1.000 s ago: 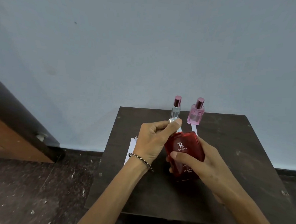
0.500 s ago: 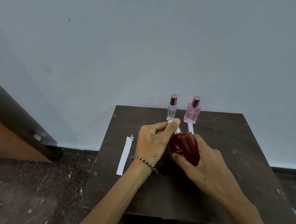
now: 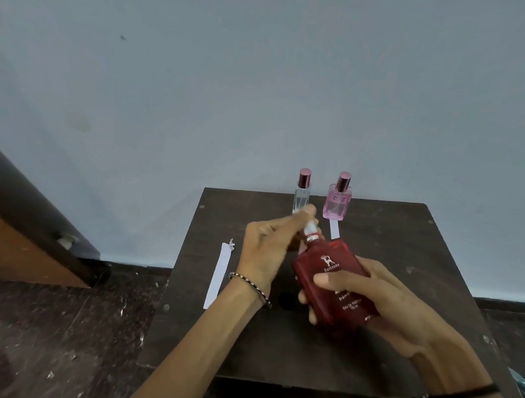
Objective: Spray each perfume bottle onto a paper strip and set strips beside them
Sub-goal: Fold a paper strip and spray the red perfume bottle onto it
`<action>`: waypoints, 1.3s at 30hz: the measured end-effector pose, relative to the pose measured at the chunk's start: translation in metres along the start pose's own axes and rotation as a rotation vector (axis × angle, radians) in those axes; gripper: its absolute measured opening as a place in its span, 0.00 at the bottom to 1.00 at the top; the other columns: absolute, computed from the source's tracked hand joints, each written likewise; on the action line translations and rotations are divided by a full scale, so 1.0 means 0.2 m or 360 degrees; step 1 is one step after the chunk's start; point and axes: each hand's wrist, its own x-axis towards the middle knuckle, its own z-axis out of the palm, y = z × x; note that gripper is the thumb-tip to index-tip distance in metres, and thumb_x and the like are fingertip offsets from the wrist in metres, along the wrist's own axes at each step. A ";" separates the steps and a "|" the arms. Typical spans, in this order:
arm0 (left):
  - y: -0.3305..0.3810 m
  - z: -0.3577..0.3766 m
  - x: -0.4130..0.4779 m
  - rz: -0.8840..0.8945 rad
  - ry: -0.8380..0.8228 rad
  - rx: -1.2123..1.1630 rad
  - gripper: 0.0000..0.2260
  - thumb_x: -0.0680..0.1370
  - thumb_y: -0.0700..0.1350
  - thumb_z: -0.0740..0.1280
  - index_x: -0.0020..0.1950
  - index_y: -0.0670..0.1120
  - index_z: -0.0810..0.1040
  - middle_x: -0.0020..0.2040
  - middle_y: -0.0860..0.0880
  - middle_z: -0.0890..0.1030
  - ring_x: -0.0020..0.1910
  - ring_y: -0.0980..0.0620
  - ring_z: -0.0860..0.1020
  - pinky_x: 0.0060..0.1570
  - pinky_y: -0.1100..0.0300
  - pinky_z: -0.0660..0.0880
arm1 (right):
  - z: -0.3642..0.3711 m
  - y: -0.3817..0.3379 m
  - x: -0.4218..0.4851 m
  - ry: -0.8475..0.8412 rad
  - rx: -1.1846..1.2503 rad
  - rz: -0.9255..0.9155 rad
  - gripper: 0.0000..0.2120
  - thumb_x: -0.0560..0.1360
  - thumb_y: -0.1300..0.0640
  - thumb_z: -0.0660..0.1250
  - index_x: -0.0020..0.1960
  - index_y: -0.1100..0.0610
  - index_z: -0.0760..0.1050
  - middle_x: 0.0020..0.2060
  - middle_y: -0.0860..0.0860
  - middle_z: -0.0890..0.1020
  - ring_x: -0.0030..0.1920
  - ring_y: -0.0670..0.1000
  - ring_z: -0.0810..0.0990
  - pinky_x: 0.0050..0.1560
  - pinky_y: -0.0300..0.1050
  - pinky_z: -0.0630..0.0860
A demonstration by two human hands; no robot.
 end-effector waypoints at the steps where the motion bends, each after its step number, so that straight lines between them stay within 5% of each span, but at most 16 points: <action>1: 0.02 -0.02 0.01 -0.0022 0.0066 -0.0071 0.17 0.74 0.56 0.72 0.42 0.41 0.87 0.39 0.43 0.87 0.38 0.53 0.86 0.38 0.68 0.77 | 0.00 0.00 -0.01 -0.0061 0.0015 0.0032 0.19 0.72 0.55 0.75 0.62 0.56 0.78 0.53 0.66 0.83 0.48 0.64 0.85 0.47 0.52 0.81; 7: 0.06 -0.06 0.04 -0.0012 0.0175 -0.0105 0.12 0.74 0.53 0.73 0.40 0.45 0.87 0.39 0.46 0.88 0.39 0.51 0.87 0.35 0.66 0.80 | 0.02 0.02 -0.02 -0.0090 0.0029 0.0093 0.24 0.70 0.54 0.77 0.64 0.51 0.77 0.55 0.64 0.83 0.52 0.64 0.84 0.51 0.52 0.80; 13: 0.03 -0.08 0.06 -0.0074 0.0114 -0.0136 0.11 0.73 0.52 0.74 0.42 0.45 0.87 0.41 0.46 0.88 0.42 0.51 0.87 0.36 0.65 0.81 | -0.02 0.03 -0.01 -0.0075 0.0640 -0.0092 0.22 0.68 0.60 0.76 0.62 0.52 0.80 0.62 0.65 0.80 0.58 0.62 0.82 0.56 0.62 0.77; 16: 0.02 -0.09 0.07 -0.0082 0.0107 -0.0118 0.11 0.73 0.52 0.75 0.44 0.44 0.87 0.41 0.47 0.88 0.42 0.51 0.87 0.37 0.64 0.81 | -0.03 0.02 0.00 -0.0256 0.0809 -0.0165 0.24 0.73 0.58 0.69 0.69 0.53 0.74 0.68 0.65 0.75 0.62 0.62 0.79 0.57 0.62 0.75; 20: 0.02 -0.09 0.07 -0.0103 0.0088 -0.0095 0.12 0.72 0.52 0.75 0.45 0.44 0.87 0.42 0.46 0.88 0.43 0.50 0.87 0.41 0.60 0.83 | -0.02 0.02 0.02 -0.0339 0.0982 -0.0176 0.27 0.76 0.53 0.61 0.73 0.59 0.68 0.64 0.66 0.74 0.54 0.64 0.77 0.51 0.59 0.70; 23: 0.01 -0.08 0.07 -0.0131 0.0063 -0.0093 0.10 0.72 0.52 0.75 0.43 0.45 0.87 0.42 0.46 0.88 0.43 0.49 0.87 0.40 0.60 0.83 | 0.00 0.03 0.02 -0.0262 0.0976 -0.0188 0.25 0.73 0.53 0.67 0.67 0.63 0.72 0.57 0.65 0.75 0.45 0.62 0.76 0.40 0.53 0.73; 27: 0.00 -0.08 0.07 -0.0174 0.0052 -0.0096 0.08 0.73 0.51 0.75 0.43 0.47 0.87 0.43 0.46 0.88 0.44 0.49 0.87 0.42 0.57 0.84 | 0.03 0.02 0.00 -0.0003 0.0511 -0.0192 0.37 0.64 0.48 0.77 0.69 0.59 0.69 0.45 0.63 0.77 0.33 0.56 0.76 0.31 0.47 0.75; 31: 0.00 -0.08 0.07 -0.0199 0.0041 -0.0126 0.10 0.73 0.51 0.75 0.47 0.45 0.87 0.44 0.46 0.88 0.44 0.49 0.87 0.44 0.53 0.84 | 0.08 0.00 0.02 0.0457 -0.0349 -0.0290 0.42 0.59 0.44 0.76 0.68 0.27 0.62 0.62 0.52 0.72 0.46 0.50 0.78 0.39 0.43 0.77; 34: 0.00 -0.07 0.07 -0.0214 0.0043 -0.0181 0.12 0.73 0.49 0.75 0.50 0.41 0.86 0.46 0.43 0.88 0.45 0.46 0.87 0.44 0.51 0.84 | 0.09 0.04 0.05 0.0746 -0.1073 -0.0413 0.43 0.60 0.39 0.77 0.69 0.25 0.58 0.64 0.42 0.70 0.56 0.42 0.74 0.49 0.37 0.74; 39: -0.01 -0.06 0.06 -0.0237 0.0049 -0.0230 0.10 0.73 0.48 0.76 0.47 0.42 0.87 0.44 0.41 0.87 0.45 0.45 0.87 0.43 0.52 0.84 | 0.13 0.13 0.12 0.1044 -0.2018 -0.0416 0.44 0.59 0.25 0.61 0.72 0.31 0.51 0.55 0.43 0.70 0.47 0.44 0.74 0.44 0.41 0.79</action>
